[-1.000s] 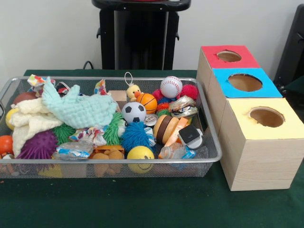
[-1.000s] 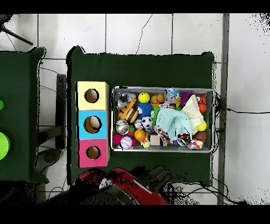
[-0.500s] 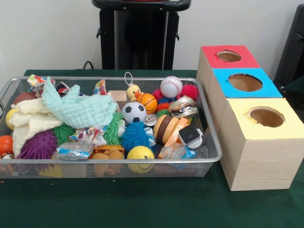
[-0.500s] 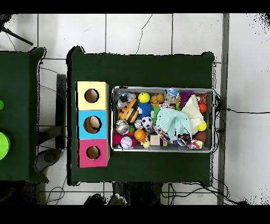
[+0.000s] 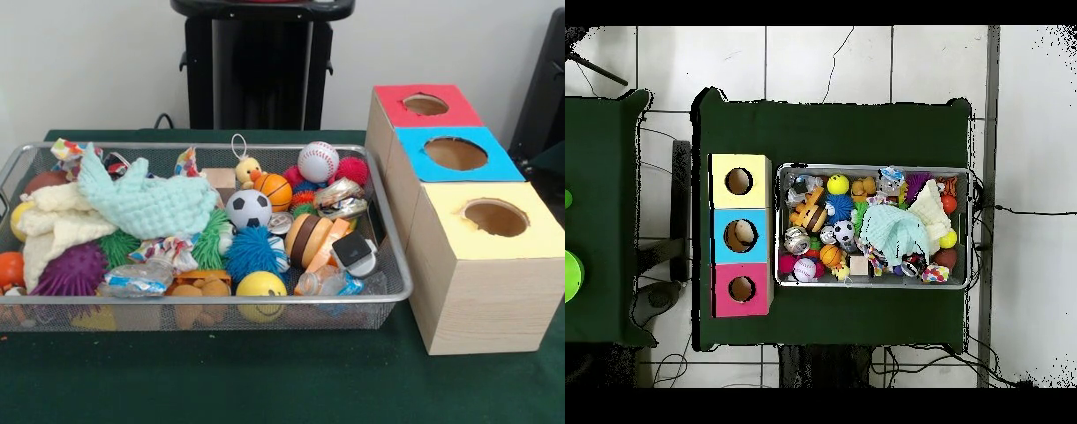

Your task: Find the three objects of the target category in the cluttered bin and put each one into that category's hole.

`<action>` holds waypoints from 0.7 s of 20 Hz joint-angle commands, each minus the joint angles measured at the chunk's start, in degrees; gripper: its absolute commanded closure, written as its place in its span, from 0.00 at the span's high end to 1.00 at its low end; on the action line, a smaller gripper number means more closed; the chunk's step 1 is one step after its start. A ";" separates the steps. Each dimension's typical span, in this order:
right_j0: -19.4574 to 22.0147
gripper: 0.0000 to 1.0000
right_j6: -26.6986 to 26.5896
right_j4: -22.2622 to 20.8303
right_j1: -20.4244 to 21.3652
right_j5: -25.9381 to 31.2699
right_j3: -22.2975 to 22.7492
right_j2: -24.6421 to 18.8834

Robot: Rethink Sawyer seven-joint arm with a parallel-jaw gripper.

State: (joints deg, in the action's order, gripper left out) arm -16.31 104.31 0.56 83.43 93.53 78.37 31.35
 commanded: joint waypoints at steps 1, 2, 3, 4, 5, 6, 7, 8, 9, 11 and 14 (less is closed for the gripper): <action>9.82 0.00 -26.38 1.58 -6.31 6.62 -3.14 -12.62; 10.73 0.00 -25.74 1.27 -6.17 7.59 -3.21 -13.25; 11.52 0.00 -27.07 1.00 -5.43 5.41 -2.32 -13.81; 12.29 0.00 -28.12 0.50 -5.25 3.05 -1.60 -14.56; 12.89 0.00 -27.27 0.55 -4.98 2.38 -0.05 -14.65; 13.50 0.00 -26.42 0.59 -4.71 1.70 1.50 -14.74; 14.24 0.00 -27.14 1.03 -4.25 0.25 3.72 -14.79; 14.89 0.00 -27.43 0.51 -4.54 0.19 4.87 -15.09; 15.55 0.00 -27.71 -0.01 -4.82 0.13 6.03 -15.39; 17.29 0.00 -33.56 -0.24 -4.72 -2.03 8.86 -16.66; 18.54 0.00 -36.63 -0.10 -4.07 -4.08 13.43 -17.14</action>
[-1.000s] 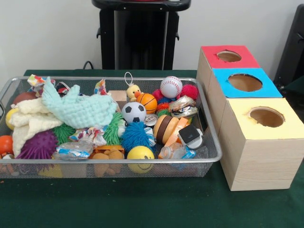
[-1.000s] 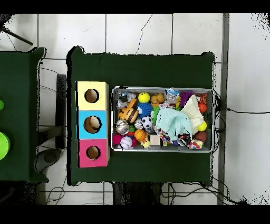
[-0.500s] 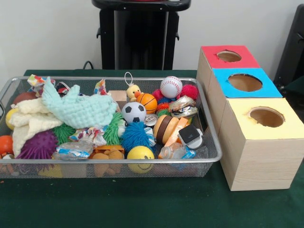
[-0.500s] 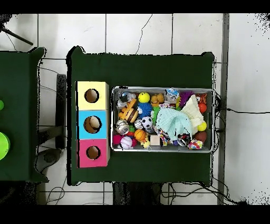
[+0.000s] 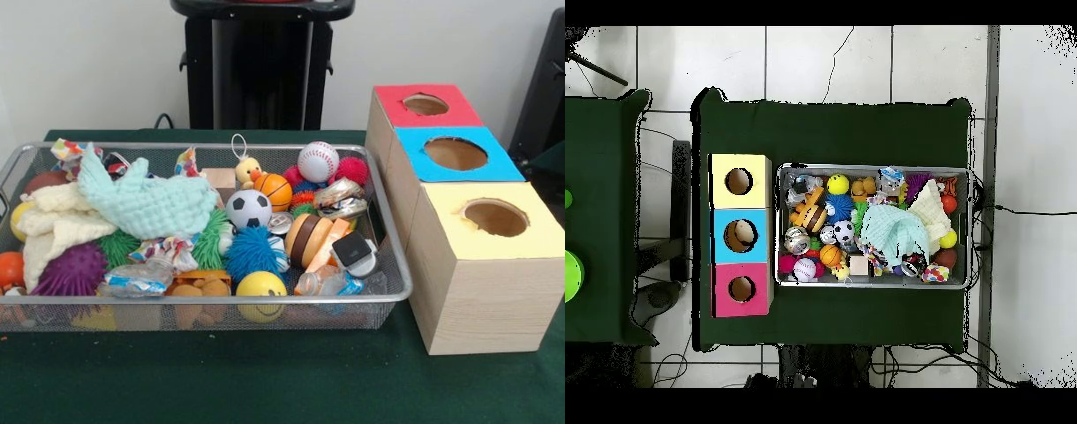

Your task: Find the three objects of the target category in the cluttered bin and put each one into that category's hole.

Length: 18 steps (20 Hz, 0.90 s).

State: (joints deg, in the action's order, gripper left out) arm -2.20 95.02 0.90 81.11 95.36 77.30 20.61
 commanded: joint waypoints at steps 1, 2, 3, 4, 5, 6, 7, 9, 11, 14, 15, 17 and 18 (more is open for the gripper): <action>4.47 0.00 -27.77 -0.50 -1.13 -6.93 15.86 -6.32; 4.50 0.00 -27.82 -0.65 -0.79 -8.09 16.98 -6.38; 4.39 0.00 -27.67 -1.02 -0.27 -9.26 18.18 -6.24; 4.49 0.00 -27.91 -1.14 -0.26 -11.14 19.32 -6.42; 4.57 0.00 -27.99 -0.95 -0.07 -12.98 20.86 -6.32; 4.72 0.00 -27.85 -0.56 -0.24 -15.42 22.70 -6.15; 4.96 0.00 -28.65 0.02 -0.12 -17.95 24.44 -6.12; 6.15 0.00 -32.91 2.38 0.24 -25.52 28.37 -6.46; 7.48 0.00 -37.47 3.45 0.50 -27.76 30.46 -7.00; 9.70 0.00 -40.68 2.81 0.40 -27.28 31.25 -7.72; 10.32 0.00 -41.53 2.61 0.31 -28.93 32.24 -8.01; 11.26 0.00 -42.80 3.89 -0.26 -34.27 35.86 -9.12; 11.63 0.00 -43.31 4.92 -0.64 -37.02 37.93 -9.70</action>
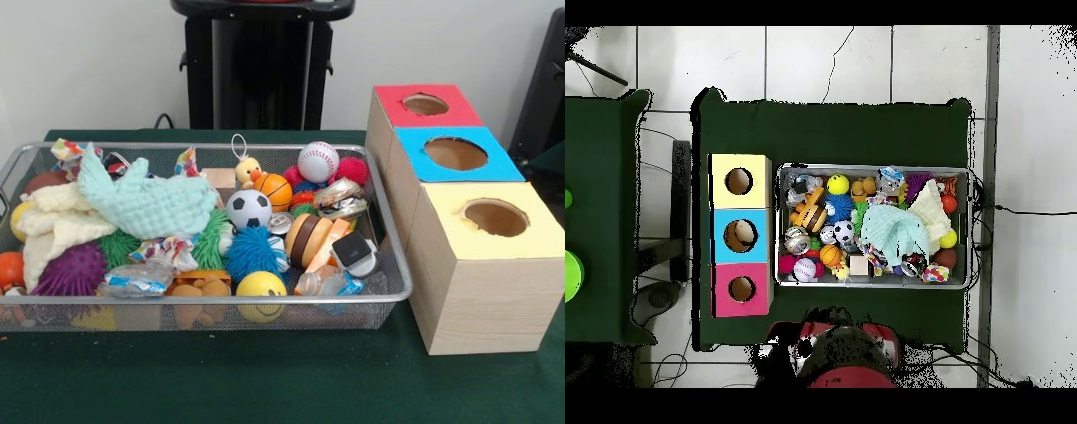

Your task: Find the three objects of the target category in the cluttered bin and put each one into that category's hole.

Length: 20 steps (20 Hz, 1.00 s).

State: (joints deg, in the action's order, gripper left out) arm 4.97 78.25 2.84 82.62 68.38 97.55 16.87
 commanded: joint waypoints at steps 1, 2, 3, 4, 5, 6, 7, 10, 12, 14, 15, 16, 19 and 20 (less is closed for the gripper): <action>4.77 0.00 -27.10 4.26 -2.39 -12.65 19.85 -6.60; 4.97 0.00 -27.20 4.97 -2.54 -14.42 21.38 -7.12; 5.01 0.00 -26.44 4.48 -2.68 -15.34 22.30 -7.39; 4.80 0.00 -24.69 2.83 -2.97 -15.25 22.46 -7.46; 4.68 0.00 -23.56 1.71 -3.14 -15.17 22.88 -7.43; 4.69 0.00 -22.15 1.05 -3.42 -14.76 23.30 -7.30; 4.69 0.00 -20.90 0.57 -3.66 -14.79 23.98 -7.10; 5.43 0.00 -20.35 1.49 -3.86 -19.52 28.16 -7.17; 6.43 0.00 -22.88 3.54 -3.20 -23.95 31.47 -7.78; 7.25 0.00 -24.19 3.95 -2.98 -25.15 32.99 -8.52; 7.75 0.00 -24.67 3.88 -3.09 -25.51 33.63 -9.05; 8.49 0.00 -25.55 4.56 -3.20 -26.83 34.77 -9.78; 11.03 0.00 -26.84 5.72 -4.13 -29.90 37.79 -11.85; 11.65 0.00 -26.34 5.77 -4.76 -29.91 38.29 -12.56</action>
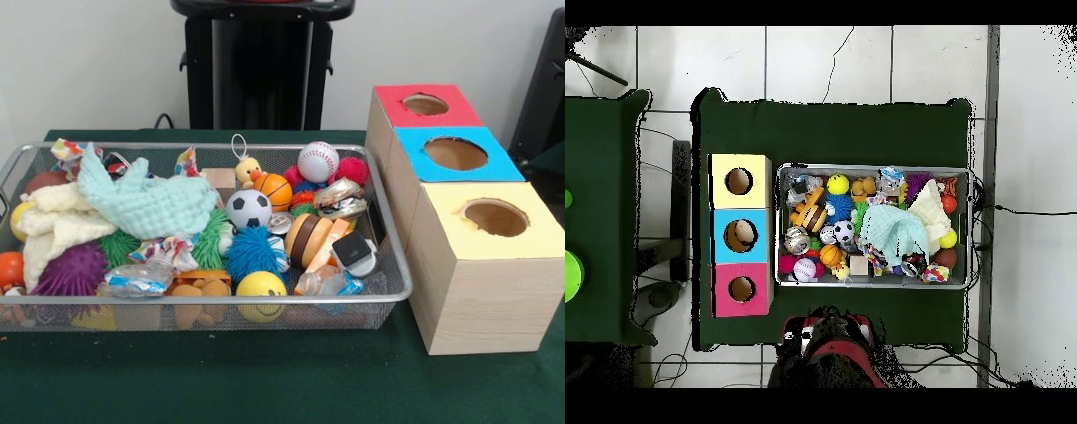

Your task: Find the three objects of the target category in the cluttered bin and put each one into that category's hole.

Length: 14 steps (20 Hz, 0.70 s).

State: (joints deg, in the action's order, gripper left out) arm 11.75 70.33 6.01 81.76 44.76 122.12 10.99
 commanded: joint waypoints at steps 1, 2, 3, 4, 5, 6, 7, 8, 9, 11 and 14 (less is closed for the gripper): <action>5.80 0.00 -18.75 3.27 -4.46 -6.96 14.80 -7.70; 6.24 0.00 -18.15 3.59 -4.79 -7.08 15.25 -8.17; 7.04 0.00 -18.43 4.49 -5.07 -8.50 16.47 -9.00; 7.76 0.00 -18.92 5.33 -5.09 -9.26 17.39 -9.79; 8.58 0.00 -19.46 6.16 -5.24 -10.37 18.33 -10.80; 9.22 0.00 -19.89 6.59 -5.06 -10.87 18.85 -11.53; 9.80 0.00 -20.01 6.65 -5.12 -11.03 19.05 -12.32; 10.38 0.00 -20.03 6.51 -5.19 -11.14 19.07 -13.10; 10.92 0.00 -19.67 6.17 -5.31 -11.02 18.99 -13.81; 12.14 0.00 -19.99 6.08 -5.53 -11.15 18.89 -15.73; 13.54 0.00 -19.83 4.94 -5.56 -10.56 18.60 -18.07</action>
State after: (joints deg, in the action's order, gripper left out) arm 21.89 69.61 10.60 79.53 35.90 134.09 1.47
